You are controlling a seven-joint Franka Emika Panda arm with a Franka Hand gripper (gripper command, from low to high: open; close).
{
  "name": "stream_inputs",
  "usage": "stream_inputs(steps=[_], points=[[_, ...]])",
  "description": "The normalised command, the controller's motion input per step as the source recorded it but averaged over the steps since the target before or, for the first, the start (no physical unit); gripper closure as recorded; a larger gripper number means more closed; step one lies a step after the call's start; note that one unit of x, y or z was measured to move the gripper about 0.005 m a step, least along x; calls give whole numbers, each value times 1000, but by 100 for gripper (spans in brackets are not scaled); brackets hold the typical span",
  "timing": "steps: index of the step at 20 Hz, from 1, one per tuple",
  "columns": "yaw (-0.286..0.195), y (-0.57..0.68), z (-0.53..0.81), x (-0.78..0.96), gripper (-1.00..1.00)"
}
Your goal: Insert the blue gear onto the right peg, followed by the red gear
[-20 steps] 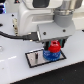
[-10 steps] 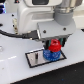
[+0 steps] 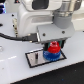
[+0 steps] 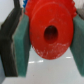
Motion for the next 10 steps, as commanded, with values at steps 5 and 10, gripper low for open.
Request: stream_inputs(steps=[5,10], points=[[0,-79,106,8,100],[0,-74,-27,184,100]])
